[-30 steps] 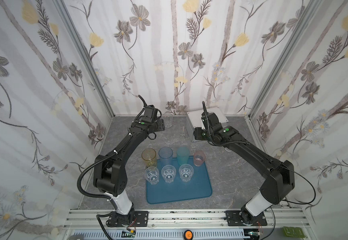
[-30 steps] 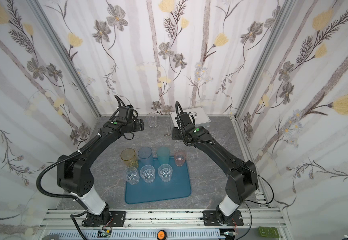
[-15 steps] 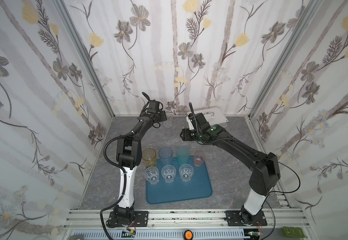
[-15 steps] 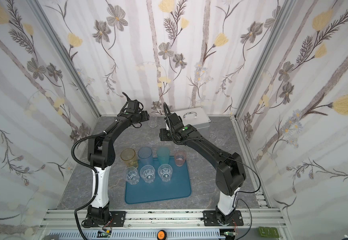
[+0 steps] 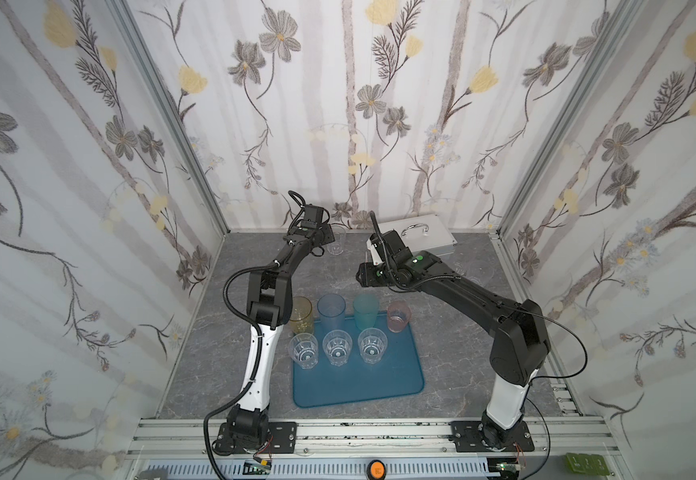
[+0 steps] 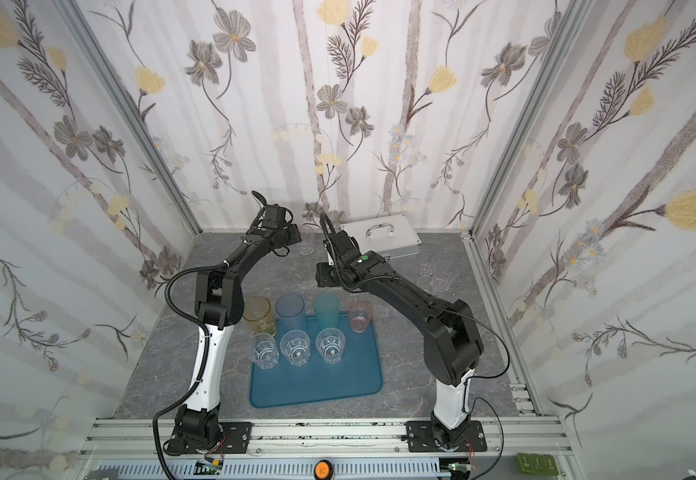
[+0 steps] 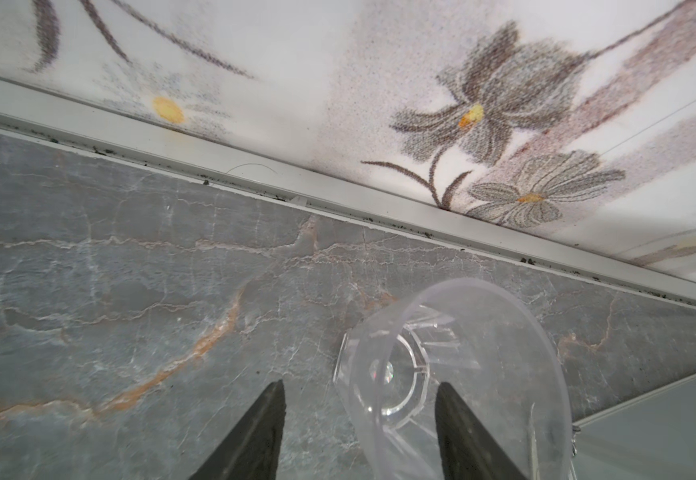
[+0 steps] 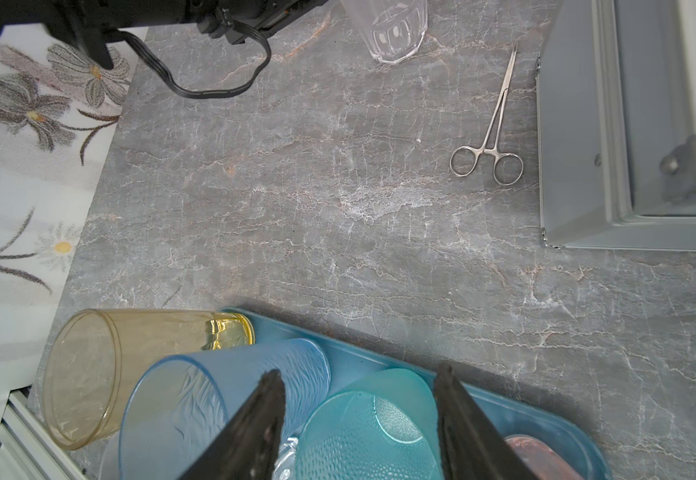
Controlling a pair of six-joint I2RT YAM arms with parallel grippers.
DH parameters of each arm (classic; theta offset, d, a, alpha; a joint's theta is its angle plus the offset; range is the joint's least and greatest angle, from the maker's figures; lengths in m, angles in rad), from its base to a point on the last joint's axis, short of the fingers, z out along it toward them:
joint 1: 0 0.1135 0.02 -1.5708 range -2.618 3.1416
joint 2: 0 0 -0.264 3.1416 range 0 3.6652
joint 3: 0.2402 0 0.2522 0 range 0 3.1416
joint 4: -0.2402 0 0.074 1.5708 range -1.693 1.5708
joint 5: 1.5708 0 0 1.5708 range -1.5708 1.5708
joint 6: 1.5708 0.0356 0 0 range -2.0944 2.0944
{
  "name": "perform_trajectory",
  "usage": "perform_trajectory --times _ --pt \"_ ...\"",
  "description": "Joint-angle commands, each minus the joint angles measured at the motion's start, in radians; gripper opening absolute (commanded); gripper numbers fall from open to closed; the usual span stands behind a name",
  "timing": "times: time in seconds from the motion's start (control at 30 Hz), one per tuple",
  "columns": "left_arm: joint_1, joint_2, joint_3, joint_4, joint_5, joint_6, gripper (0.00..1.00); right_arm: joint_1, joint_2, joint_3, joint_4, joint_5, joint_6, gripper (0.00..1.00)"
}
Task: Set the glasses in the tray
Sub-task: 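Raise the left gripper and reach to another clear glass on the table, then close the left gripper on the clear glass by the wall and lift it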
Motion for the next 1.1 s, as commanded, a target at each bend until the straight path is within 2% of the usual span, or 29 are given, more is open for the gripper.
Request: perform_trajectory --times 0.0,0.3,0.63,0.8,0.93,1.07 --pt "0.000 0.029 0.034 0.013 -0.006 -0.022 0.54 0.002 0.008 -0.002 0.020 0.006 -0.006 0.58" --pt "-0.002 0.053 0.041 0.014 -0.006 -0.020 0.28 0.007 0.026 -0.005 0.024 0.005 -0.006 0.58" --pt "-0.002 -0.006 -0.026 0.015 0.015 -0.034 0.08 0.008 0.033 0.006 0.025 0.024 -0.013 0.58" --pt "-0.001 -0.044 -0.056 0.015 0.043 -0.034 0.00 0.007 0.055 0.064 0.022 0.058 -0.020 0.58" --pt "-0.011 -0.116 -0.118 0.015 0.057 -0.034 0.00 0.006 0.087 0.155 0.006 0.109 -0.027 0.57" --pt "-0.030 -0.236 -0.217 0.015 0.066 -0.038 0.00 0.009 0.112 0.234 -0.001 0.210 -0.038 0.57"
